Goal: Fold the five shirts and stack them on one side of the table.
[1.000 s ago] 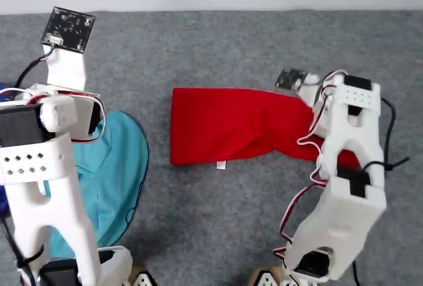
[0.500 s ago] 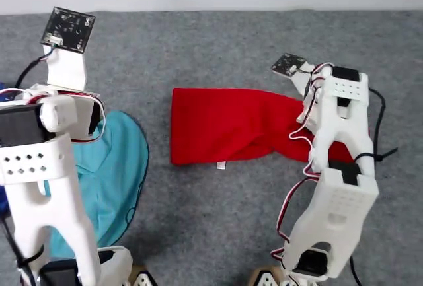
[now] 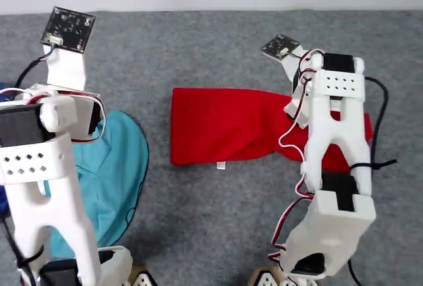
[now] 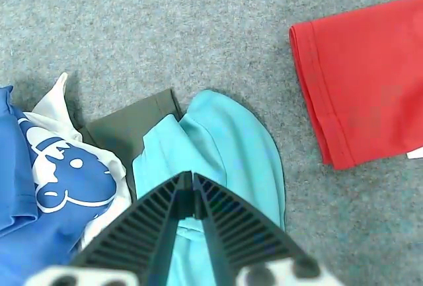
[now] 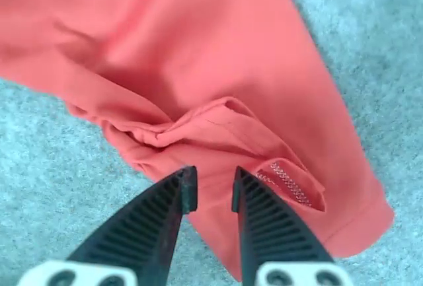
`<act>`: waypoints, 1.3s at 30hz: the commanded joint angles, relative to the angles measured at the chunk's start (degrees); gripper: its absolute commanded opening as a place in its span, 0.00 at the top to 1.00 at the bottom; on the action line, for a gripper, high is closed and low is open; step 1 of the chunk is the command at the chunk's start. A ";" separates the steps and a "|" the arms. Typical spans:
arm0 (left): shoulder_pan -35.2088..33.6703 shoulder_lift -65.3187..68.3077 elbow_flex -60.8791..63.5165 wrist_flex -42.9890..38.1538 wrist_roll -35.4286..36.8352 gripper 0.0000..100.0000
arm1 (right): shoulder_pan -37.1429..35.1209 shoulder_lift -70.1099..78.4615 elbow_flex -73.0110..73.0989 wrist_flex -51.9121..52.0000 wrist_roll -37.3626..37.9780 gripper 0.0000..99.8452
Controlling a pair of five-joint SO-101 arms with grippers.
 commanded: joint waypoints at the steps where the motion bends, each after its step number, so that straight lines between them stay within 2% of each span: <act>1: 0.00 -1.49 -0.22 0.26 -0.62 0.99 | 1.10 -3.30 -2.90 2.59 -0.70 0.91; 6: 0.00 -1.49 -0.22 0.35 -0.62 0.99 | 3.12 -2.15 -2.81 7.16 -0.70 0.91; 12: 0.00 -1.49 -0.22 0.44 -0.62 0.99 | 4.26 6.81 -3.16 6.55 -0.88 0.95; 21: 0.00 -1.49 -0.22 0.44 -0.35 0.99 | -0.04 14.37 -4.57 -7.60 -1.05 0.97; 28: 0.00 -1.49 -0.22 0.53 -0.35 0.99 | -1.89 14.90 -17.85 0.04 -4.48 0.97; 34: 0.00 -1.49 -0.22 0.53 -0.26 0.99 | -1.63 17.71 -19.08 0.22 -4.48 0.97; 39: 0.00 -1.49 -0.22 0.62 -0.35 0.99 | 0.04 13.93 -20.13 12.18 -4.48 0.97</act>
